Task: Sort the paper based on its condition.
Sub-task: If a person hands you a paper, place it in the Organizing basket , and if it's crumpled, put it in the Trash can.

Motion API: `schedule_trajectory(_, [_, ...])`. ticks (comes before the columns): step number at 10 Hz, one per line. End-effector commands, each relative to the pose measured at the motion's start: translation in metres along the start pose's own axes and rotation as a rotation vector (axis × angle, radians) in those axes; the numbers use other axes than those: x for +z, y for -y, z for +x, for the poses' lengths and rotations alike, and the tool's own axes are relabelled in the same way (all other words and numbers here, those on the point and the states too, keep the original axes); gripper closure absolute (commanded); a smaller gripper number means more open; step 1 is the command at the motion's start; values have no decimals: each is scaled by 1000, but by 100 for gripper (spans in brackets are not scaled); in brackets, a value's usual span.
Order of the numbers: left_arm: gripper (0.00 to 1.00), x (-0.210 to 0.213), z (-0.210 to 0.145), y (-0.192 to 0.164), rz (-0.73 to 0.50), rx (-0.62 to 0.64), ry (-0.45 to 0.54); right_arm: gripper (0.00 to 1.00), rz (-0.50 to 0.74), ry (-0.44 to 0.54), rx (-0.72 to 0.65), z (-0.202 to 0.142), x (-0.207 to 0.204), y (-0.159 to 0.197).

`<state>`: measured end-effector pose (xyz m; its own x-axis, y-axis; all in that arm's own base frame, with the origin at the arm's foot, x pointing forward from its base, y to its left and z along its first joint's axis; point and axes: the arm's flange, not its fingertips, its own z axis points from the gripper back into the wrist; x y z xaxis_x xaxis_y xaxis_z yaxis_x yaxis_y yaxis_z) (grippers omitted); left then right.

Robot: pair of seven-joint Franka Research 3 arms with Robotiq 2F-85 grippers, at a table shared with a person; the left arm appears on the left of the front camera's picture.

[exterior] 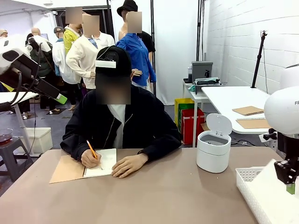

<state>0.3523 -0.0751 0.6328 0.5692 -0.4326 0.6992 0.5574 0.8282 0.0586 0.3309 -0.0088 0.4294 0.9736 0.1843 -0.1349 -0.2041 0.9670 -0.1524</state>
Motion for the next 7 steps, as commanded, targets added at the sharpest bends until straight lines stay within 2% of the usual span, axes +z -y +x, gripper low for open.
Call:
schedule_trajectory(1, [0, 1, 0, -1, 4, 1, 6, 0, -75, 19, 1, -13, -3, 5])
schedule_trajectory(3, [0, 1, 0, -1, 4, 1, 6, 0, -43, 66, -12, -13, 21, 12])
schedule_trajectory(6, [0, 1, 0, -1, 4, 1, 6, 0, 87, 162, 12, -15, 70, 11])
schedule_trajectory(7, [0, 1, 0, -1, 4, 1, 6, 0, 139, 179, -26, -16, 85, 10])
